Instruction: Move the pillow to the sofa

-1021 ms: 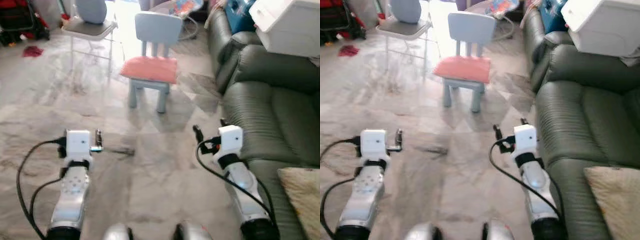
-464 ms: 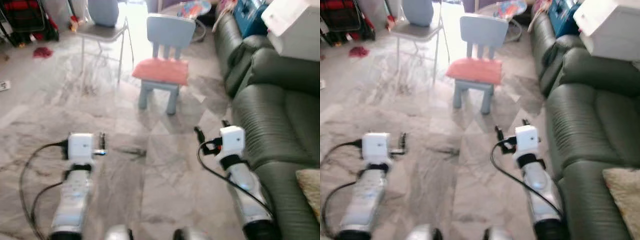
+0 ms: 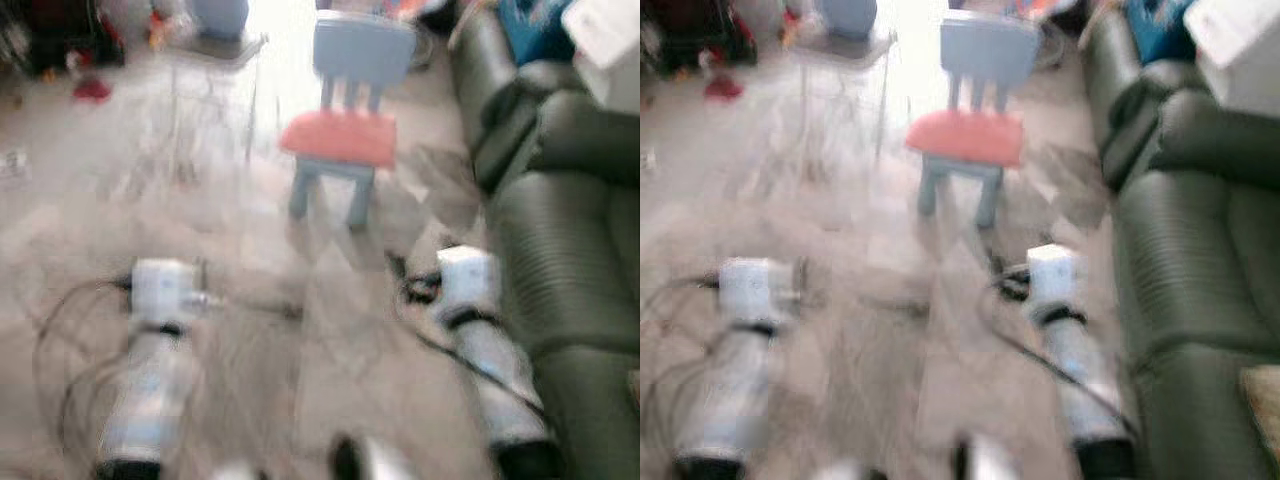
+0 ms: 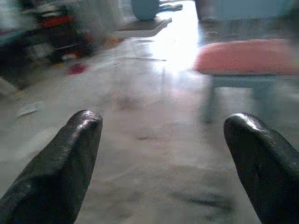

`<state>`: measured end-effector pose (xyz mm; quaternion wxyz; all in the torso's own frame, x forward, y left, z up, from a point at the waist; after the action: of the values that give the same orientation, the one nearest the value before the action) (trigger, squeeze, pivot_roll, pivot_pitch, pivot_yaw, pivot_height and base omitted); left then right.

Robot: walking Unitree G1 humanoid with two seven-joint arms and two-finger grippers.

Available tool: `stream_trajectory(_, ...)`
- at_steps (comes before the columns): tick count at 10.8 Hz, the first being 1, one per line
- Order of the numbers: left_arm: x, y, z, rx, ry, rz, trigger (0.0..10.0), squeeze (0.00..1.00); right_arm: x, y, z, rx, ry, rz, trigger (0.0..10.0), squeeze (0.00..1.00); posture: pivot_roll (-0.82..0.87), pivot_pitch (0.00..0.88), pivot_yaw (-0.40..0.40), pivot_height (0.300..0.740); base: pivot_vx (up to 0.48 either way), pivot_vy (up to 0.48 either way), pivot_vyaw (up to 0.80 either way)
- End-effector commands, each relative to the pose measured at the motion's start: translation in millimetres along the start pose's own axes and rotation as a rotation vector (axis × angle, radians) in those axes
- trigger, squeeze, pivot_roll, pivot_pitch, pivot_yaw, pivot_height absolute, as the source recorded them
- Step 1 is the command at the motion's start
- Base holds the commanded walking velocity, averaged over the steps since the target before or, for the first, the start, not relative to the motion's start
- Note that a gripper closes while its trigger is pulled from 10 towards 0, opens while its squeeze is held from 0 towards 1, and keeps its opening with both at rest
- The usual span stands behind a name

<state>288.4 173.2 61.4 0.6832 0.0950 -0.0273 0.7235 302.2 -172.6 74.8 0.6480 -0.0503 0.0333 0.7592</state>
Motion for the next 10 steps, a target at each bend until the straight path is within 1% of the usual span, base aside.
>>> stream_trajectory(1,12.3,0.6,0.3,-0.005,-0.022,0.024,10.0,0.0,5.5,-3.9,8.2,-0.032,-0.01,0.014,10.0,0.0,-0.03,0.105,-0.034,0.74,0.356,0.319,0.0)
stream_trajectory(3,10.3,1.0,1.0,-0.012,-0.028,0.017,10.0,0.0,5.8,-4.3,8.6,-0.033,-0.01,0.014,10.0,0.0,-0.03,0.1,-0.034,0.74,0.358,0.319,-0.58)
stream_trajectory(4,9.5,0.8,2.3,-0.02,-0.039,0.012,10.0,0.0,6.4,-4.6,8.2,-0.031,-0.012,0.015,10.0,0.0,-0.03,0.098,-0.034,0.74,0.424,0.0,-0.56)
stream_trajectory(6,7.5,0.4,4.1,-0.027,-0.038,0.007,10.0,0.0,6.8,-5.0,7.9,-0.028,-0.013,0.016,10.0,0.0,-0.03,0.11,-0.034,0.74,0.48,0.0,-0.8)
stream_trajectory(10,7.9,-0.2,4.4,-0.023,-0.035,0.027,10.0,0.0,10.7,-5.3,8.6,-0.032,-0.018,0.027,10.0,0.0,-0.03,0.115,-0.035,0.74,0.48,0.0,0.0)
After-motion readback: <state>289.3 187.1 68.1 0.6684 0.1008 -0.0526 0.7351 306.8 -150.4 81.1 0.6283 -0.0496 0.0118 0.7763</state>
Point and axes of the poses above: a point about 5 cm out from each wrist's last joint towards the gripper, its own y axis pointing back from the gripper into the wrist, its own z axis along the axis of the wrist's last joint, x = y × z, the point moved 3 cm from there along -y, pointing out of the wrist towards the gripper, and after that the axes turned 1 degree about -y, right-handed, at the moved point
